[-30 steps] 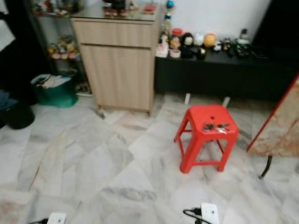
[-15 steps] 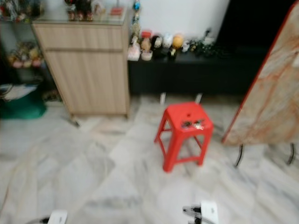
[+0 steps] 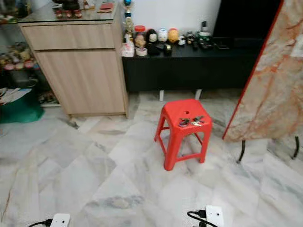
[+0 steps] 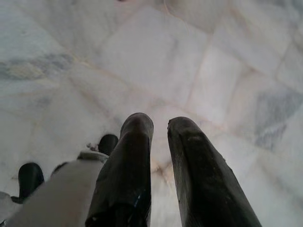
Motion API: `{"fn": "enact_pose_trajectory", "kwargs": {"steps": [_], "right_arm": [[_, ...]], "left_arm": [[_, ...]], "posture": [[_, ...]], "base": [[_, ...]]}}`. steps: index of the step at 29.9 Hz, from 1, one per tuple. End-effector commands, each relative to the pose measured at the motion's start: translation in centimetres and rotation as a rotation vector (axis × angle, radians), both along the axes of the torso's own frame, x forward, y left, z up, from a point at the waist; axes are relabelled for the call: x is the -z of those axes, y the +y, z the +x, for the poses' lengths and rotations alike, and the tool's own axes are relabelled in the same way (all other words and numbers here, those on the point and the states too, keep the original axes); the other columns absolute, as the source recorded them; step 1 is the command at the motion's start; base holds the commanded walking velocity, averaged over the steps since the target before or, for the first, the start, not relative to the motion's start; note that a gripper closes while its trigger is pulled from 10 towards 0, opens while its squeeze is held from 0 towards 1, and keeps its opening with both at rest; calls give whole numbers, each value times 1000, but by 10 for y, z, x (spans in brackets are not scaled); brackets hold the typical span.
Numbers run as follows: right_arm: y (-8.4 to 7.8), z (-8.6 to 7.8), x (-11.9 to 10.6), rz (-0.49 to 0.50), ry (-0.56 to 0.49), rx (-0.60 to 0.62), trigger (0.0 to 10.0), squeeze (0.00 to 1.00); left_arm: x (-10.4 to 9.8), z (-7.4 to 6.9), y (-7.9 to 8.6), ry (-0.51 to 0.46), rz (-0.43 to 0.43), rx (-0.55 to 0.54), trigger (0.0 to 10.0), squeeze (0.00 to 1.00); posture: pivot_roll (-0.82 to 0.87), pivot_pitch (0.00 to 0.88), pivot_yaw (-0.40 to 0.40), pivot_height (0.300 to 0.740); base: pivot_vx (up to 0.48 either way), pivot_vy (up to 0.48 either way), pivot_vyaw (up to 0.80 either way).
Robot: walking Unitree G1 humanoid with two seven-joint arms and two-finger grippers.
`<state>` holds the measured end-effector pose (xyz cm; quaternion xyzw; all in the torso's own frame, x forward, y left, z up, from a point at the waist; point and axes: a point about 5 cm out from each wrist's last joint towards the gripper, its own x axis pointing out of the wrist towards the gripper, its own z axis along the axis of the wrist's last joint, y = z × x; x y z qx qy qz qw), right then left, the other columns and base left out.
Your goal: Hang keys on a hook
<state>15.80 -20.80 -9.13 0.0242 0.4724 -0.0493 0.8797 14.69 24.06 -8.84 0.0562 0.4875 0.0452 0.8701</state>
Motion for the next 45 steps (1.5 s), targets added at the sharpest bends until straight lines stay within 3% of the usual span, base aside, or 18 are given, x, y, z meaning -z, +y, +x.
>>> {"fn": "enact_pose_trajectory", "kwargs": {"steps": [1, 25, 45], "right_arm": [[1, -1, 0, 5, -2, 0, 10000, 0], [1, 0, 0, 1, 1, -33, 10000, 0], [1, 0, 0, 2, 3, -34, 10000, 0]], "left_arm": [[1, -3, 1, 13, 11, 15, 10000, 0], [1, -3, 1, 8, 9, 0, 10000, 0], [0, -2, 1, -28, -17, -68, 10000, 0]], "posture": [[70, 0, -28, 716], [74, 0, -35, 716], [74, 0, -40, 716]], "base": [[0, -240, 0], [0, -267, 0], [0, 0, 0]]}}
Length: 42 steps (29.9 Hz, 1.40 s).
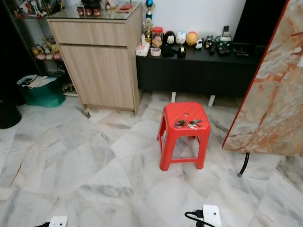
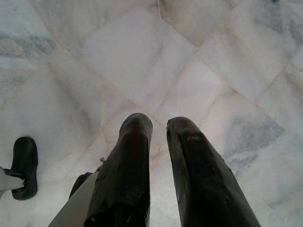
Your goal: Hang keys on a hook
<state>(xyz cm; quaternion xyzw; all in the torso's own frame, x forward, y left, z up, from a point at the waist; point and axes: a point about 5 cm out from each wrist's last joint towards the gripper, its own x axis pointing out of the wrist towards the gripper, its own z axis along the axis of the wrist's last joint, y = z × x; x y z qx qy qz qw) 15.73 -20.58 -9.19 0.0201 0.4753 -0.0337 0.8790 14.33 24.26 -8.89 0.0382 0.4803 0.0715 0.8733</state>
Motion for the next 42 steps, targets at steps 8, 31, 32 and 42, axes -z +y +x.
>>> {"fn": "enact_pose_trajectory", "kwargs": {"steps": [8, 31, 32, 42], "right_arm": [[-2, 2, -1, -6, -6, -10, 10000, 0], [-1, 4, -2, -2, -14, -8, 10000, 0], [-1, 4, -2, -2, -14, -8, 10000, 0], [-1, 4, -2, -2, -14, -7, 10000, 0]], "left_arm": [[-1, 2, -1, -13, -15, -12, 10000, 0], [-1, 3, -1, -15, -19, -10, 10000, 0], [-1, 3, -1, -15, -19, -10, 10000, 0], [-1, 4, -2, -17, -23, -7, 10000, 0]], "posture": [[75, 0, -42, 716], [69, 0, -39, 716], [69, 0, -39, 716], [66, 0, -39, 716]], "base": [[30, 0, 0], [293, 0, 0], [319, 0, 0], [321, 0, 0]]}}
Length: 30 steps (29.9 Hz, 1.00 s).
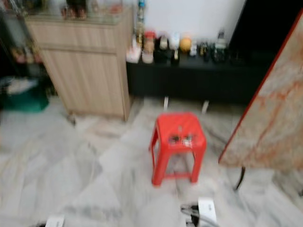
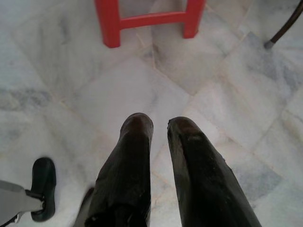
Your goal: Hang keys on a hook
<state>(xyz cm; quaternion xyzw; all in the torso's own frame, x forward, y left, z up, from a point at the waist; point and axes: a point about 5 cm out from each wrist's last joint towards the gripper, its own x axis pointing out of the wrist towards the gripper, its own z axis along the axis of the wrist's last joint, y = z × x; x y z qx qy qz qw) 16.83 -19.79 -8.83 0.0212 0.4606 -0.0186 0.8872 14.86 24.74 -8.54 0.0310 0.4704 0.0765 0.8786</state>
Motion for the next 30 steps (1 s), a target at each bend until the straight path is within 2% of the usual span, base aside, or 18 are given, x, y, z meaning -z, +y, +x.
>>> {"fn": "enact_pose_trajectory", "kwargs": {"steps": [1, 20, 26, 30], "right_arm": [[-9, -7, 2, -17, 20, 19, 10000, 0], [-8, -3, 0, -22, 8, -19, 10000, 0], [-8, 0, -1, -15, 1, -13, 10000, 0], [-8, 3, -3, -10, -5, -5, 10000, 0]], "left_arm": [[2, -1, -7, 6, -17, 6, 10000, 0], [2, 1, -7, 0, -21, 2, 10000, 0], [1, 3, -8, -2, -25, -5, 10000, 0], [0, 6, -8, -6, -25, -9, 10000, 0]], "posture": [[66, 0, -40, 716], [72, 0, -47, 716], [70, 0, -52, 716], [69, 0, -53, 716]], "base": [[326, 0, 0], [324, 0, 0], [324, 0, 623], [324, 0, 0]]}}
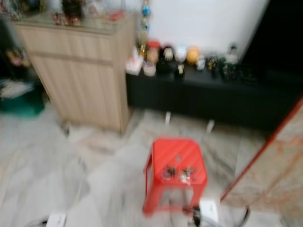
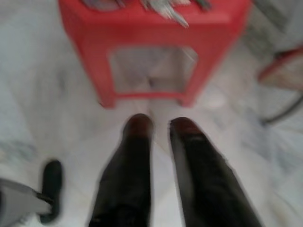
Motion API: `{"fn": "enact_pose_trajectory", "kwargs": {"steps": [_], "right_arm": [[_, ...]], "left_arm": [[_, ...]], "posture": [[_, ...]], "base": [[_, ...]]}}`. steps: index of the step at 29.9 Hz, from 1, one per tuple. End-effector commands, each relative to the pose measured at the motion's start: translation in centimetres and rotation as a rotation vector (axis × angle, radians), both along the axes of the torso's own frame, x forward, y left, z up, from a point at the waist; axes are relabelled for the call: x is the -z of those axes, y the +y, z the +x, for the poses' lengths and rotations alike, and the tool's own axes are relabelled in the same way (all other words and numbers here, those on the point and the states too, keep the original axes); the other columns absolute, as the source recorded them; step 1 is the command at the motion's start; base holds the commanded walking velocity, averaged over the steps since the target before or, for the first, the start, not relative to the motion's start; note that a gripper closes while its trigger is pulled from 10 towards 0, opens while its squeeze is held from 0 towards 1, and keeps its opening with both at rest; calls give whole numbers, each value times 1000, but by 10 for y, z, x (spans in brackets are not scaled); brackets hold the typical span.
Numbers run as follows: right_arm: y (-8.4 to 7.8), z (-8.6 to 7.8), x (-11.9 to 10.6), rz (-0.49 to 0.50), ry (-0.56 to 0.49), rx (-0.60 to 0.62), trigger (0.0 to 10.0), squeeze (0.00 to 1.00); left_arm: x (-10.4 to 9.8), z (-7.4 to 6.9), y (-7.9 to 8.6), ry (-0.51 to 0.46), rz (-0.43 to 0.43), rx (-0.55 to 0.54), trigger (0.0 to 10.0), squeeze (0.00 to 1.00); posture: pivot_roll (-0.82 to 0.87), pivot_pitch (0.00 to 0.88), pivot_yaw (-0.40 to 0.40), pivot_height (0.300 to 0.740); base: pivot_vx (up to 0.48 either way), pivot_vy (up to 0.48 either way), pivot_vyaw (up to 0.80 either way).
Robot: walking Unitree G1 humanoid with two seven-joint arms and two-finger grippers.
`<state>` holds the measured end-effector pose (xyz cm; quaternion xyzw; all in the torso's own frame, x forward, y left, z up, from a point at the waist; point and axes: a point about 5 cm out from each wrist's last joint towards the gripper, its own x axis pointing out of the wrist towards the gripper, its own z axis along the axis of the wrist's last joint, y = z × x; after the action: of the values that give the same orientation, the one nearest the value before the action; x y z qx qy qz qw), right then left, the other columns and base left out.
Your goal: Hang keys on a hook
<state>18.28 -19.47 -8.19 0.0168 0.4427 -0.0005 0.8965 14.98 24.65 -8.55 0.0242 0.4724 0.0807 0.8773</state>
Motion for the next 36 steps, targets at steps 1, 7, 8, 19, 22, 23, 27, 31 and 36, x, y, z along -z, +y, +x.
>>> {"fn": "enact_pose_trajectory", "kwargs": {"steps": [1, 7, 8, 19, 22, 23, 27, 31, 36], "right_arm": [[-12, -11, 4, -18, 35, 31, 10000, 0], [-14, -4, 0, -19, 20, 41, 10000, 0], [-14, -3, 0, -20, 18, 43, 10000, 0], [-16, 16, -10, 24, -45, 141, 10000, 0], [-15, 21, -12, 24, -50, 143, 10000, 0], [-14, 21, -12, 28, -51, 151, 10000, 0], [-11, 26, -14, 42, -64, 160, 10000, 0], [-10, 26, -14, 49, -62, 165, 10000, 0], [-9, 23, -12, 45, -38, 142, 10000, 0]], "left_arm": [[0, 5, -8, -10, -16, 5, 10000, 0], [-2, 12, -11, -36, -48, -34, 10000, 0], [-2, 13, -12, -38, -49, -34, 10000, 0], [-10, 32, -16, -96, -71, -46, 10000, 0], [-12, 36, -13, -102, -63, -43, 10000, 0], [-13, 37, -13, -103, -60, -43, 10000, 0], [-17, 41, -7, -125, -48, -45, 10000, 0], [-18, 42, -4, -137, -35, -34, 10000, 0], [-18, 40, 0, -126, -21, -31, 10000, 0]], "posture": [[69, 0, -53, 716], [70, 0, -60, 716], [68, 0, -61, 716], [45, 0, -49, 716], [40, 0, -46, 716], [38, 0, -39, 716], [49, 0, -16, 716], [66, 0, 0, 716], [73, 0, 10, 716]], "base": [[322, 0, 0], [47, 0, 0], [0, 0, 0], [0, 0, 0], [0, 0, 0], [0, 0, 0], [0, 0, 0], [0, 0, 0], [0, 0, 0]]}}
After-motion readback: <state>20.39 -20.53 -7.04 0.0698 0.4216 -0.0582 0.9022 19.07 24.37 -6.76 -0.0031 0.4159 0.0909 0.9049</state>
